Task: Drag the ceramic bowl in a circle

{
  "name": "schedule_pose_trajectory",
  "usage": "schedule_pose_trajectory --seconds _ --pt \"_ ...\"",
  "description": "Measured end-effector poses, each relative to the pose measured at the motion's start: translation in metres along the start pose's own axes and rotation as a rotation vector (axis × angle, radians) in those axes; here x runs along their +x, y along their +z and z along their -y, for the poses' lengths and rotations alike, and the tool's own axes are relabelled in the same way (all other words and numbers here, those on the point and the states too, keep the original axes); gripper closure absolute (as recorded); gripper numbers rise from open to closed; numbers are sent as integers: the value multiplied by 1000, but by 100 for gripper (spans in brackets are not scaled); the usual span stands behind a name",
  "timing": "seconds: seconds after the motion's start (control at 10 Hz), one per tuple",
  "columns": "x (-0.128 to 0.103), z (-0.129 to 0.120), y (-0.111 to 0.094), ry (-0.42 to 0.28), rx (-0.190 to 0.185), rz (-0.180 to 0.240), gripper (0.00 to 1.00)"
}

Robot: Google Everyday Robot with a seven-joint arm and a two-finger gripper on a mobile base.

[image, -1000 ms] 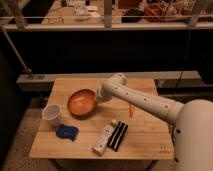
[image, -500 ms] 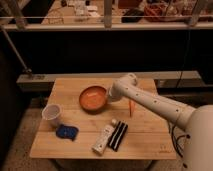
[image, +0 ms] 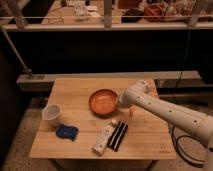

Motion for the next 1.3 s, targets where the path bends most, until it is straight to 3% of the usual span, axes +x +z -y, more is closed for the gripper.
schedule_pose_trajectory --seconds 0.2,0.4,0.6,1.0,1.3 --pt "-19 14 5 -49 -1 22 93" --pt "-38 44 14 -128 8 40 93" --pt "-41 75 20 -192 30 41 93" --pt "2 119 35 -258 66 33 93" --pt "37 117 44 -189 47 21 93"
